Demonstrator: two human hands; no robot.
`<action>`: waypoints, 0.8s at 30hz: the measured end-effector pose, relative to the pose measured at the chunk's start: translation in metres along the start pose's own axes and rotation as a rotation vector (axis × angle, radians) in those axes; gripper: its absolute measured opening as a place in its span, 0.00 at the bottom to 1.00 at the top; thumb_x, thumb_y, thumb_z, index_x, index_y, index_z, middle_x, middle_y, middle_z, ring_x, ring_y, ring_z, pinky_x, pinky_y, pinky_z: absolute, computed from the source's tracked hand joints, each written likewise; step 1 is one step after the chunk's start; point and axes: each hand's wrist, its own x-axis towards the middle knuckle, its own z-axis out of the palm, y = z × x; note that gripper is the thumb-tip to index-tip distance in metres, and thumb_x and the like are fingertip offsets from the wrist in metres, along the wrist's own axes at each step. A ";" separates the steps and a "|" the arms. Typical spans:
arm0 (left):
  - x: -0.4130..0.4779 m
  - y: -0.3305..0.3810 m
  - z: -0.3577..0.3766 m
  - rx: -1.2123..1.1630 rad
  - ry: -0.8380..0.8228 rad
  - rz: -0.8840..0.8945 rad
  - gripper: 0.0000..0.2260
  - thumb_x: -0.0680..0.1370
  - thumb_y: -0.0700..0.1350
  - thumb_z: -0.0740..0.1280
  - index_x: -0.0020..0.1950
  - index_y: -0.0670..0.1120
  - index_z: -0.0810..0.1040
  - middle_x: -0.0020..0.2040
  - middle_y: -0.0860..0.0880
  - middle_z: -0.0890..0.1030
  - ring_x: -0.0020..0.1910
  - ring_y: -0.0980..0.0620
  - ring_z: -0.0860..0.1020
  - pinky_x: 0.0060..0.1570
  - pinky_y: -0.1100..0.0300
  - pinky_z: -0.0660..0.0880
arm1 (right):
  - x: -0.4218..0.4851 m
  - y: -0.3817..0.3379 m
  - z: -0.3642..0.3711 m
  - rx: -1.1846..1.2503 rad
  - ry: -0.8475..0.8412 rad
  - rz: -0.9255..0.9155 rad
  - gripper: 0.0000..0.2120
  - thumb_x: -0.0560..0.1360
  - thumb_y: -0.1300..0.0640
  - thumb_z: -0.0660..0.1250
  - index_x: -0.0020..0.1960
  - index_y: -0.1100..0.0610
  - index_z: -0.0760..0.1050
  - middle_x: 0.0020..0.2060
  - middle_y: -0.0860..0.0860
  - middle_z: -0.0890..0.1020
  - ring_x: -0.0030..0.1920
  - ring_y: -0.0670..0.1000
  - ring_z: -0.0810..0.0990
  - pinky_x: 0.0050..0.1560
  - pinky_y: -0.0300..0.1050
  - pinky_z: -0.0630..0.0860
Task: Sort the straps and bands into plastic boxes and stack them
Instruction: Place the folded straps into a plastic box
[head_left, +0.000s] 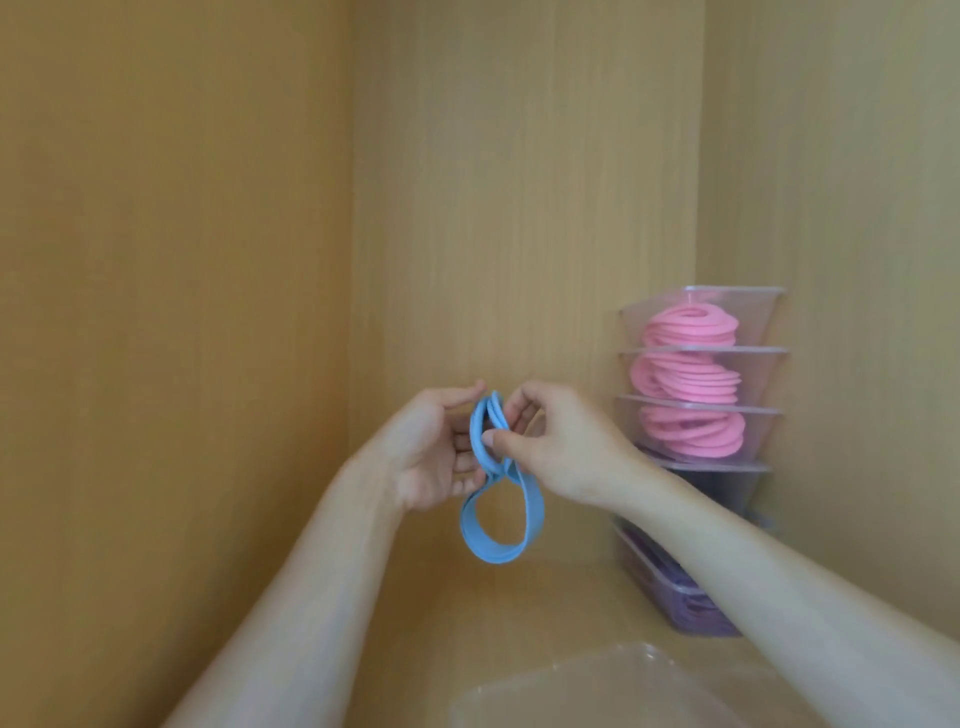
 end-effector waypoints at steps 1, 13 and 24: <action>-0.001 0.000 0.001 0.035 -0.012 0.016 0.14 0.79 0.57 0.65 0.48 0.46 0.80 0.40 0.47 0.79 0.37 0.51 0.77 0.43 0.58 0.71 | -0.004 -0.001 0.001 -0.027 0.003 -0.032 0.10 0.73 0.53 0.75 0.40 0.51 0.75 0.31 0.45 0.80 0.29 0.39 0.75 0.30 0.31 0.68; -0.007 -0.003 0.014 0.395 -0.182 0.149 0.13 0.84 0.42 0.57 0.47 0.43 0.79 0.34 0.49 0.73 0.36 0.50 0.76 0.43 0.57 0.72 | -0.004 0.008 -0.049 -0.004 -0.205 0.057 0.13 0.69 0.51 0.79 0.51 0.46 0.80 0.39 0.39 0.82 0.38 0.38 0.78 0.42 0.34 0.74; -0.001 -0.005 0.013 0.384 -0.216 0.253 0.19 0.73 0.51 0.71 0.57 0.39 0.82 0.45 0.43 0.79 0.44 0.48 0.79 0.47 0.57 0.77 | -0.001 0.012 -0.061 0.035 -0.200 0.001 0.06 0.71 0.55 0.78 0.45 0.54 0.83 0.38 0.48 0.85 0.34 0.40 0.78 0.39 0.33 0.75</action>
